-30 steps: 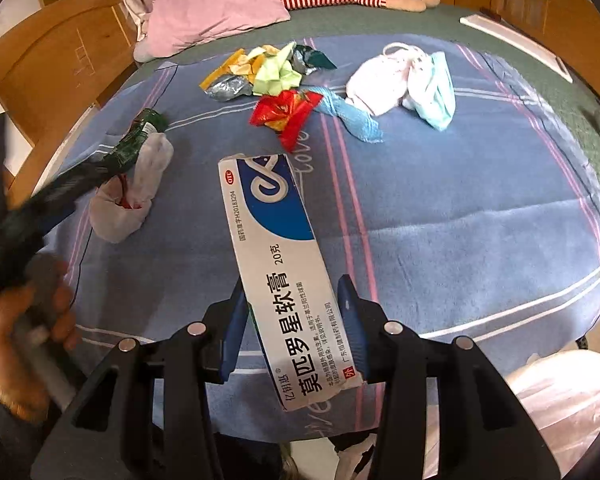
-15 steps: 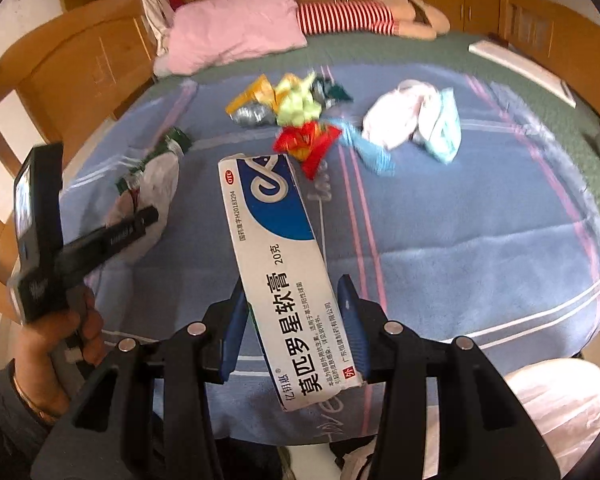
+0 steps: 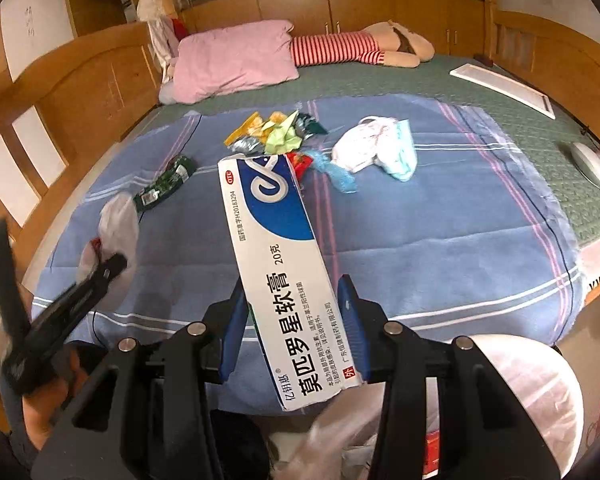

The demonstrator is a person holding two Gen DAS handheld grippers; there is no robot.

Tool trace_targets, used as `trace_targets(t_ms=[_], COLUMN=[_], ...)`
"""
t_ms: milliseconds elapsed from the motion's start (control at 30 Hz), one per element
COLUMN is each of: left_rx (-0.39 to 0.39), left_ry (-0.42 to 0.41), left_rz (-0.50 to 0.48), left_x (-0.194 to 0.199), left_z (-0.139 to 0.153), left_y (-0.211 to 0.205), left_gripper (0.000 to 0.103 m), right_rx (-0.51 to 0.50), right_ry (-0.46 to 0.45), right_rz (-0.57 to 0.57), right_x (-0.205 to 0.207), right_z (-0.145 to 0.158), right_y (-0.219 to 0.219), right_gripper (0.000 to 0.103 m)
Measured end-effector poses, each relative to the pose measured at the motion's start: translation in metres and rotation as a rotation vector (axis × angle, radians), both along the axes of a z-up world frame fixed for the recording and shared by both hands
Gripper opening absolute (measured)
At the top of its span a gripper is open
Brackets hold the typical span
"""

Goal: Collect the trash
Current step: 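Grasp the white ointment box with the right gripper while the left gripper grasps the white plastic bag, then carry ointment box and plastic bag over the wastebasket and open both grippers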

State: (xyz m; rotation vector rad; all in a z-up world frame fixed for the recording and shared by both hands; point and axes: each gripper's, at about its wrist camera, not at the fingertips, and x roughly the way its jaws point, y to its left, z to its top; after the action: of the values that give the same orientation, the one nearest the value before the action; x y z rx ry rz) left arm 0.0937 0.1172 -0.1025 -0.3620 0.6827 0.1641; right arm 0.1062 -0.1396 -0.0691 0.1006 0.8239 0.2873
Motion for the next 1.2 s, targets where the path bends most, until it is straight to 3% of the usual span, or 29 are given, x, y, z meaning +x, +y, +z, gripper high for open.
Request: trace_targets(t_ms=[200, 300, 433, 700, 767, 800, 833, 1067, 1200], left_rx=[0.126, 0.076, 0.004, 0.016, 0.013, 0.013, 0.015, 0.008, -0.018], left_ry=[0.020, 0.041, 0.047, 0.046, 0.048, 0.049, 0.050, 0.047, -0.058], left_rz=[-0.135, -0.111, -0.078, -0.088, -0.086, -0.086, -0.086, -0.086, -0.183], left_x=[-0.001, 0.001, -0.001, -0.001, 0.000, -0.001, 0.000, -0.001, -0.019], left_z=[-0.003, -0.008, -0.012, -0.011, -0.012, -0.012, -0.012, -0.010, 0.008], left_y=[-0.043, -0.033, -0.017, -0.021, -0.021, -0.020, -0.021, -0.022, -0.046], left_gripper=[0.038, 0.038, 0.038, 0.038, 0.038, 0.038, 0.038, 0.038, 0.037], right_rx=[-0.041, -0.084, -0.089, -0.239, -0.257, -0.263, -0.257, -0.041, 0.086], right_ry=[-0.030, -0.033, 0.034, 0.187, 0.258, 0.271, 0.262, 0.149, 0.090], right_rz=[-0.007, -0.001, -0.007, -0.007, 0.021, 0.014, -0.002, -0.092, -0.180], right_x=[-0.014, -0.023, -0.033, -0.062, -0.064, -0.064, -0.063, -0.056, -0.056], right_z=[0.013, 0.016, 0.012, -0.022, -0.039, -0.044, -0.045, -0.016, 0.001], right_y=[-0.024, -0.040, -0.074, -0.116, -0.116, -0.116, -0.115, -0.123, -0.143], right_gripper=[0.045, 0.045, 0.045, 0.045, 0.053, 0.066, 0.074, 0.078, 0.078])
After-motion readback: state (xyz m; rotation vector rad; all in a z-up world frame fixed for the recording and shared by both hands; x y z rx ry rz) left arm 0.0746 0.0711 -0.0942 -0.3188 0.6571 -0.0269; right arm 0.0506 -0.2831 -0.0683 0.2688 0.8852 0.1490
